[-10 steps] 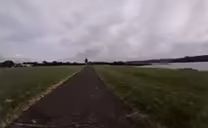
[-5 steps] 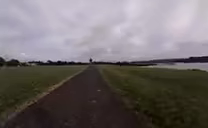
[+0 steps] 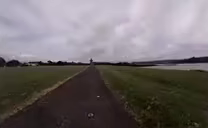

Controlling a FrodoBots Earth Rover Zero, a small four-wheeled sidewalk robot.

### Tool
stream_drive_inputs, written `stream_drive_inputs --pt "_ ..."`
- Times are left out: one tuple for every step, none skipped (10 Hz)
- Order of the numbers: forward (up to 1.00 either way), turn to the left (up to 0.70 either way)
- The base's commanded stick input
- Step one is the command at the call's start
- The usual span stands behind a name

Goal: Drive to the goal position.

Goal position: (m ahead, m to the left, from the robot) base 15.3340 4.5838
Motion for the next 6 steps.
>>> stream_drive_inputs --pt "0.7 0.0" --pt "0.7 0.0" --pt "0.7 0.0" --pt "0.7 0.0" --pt "0.7 0.03" --pt "0.7 0.08"
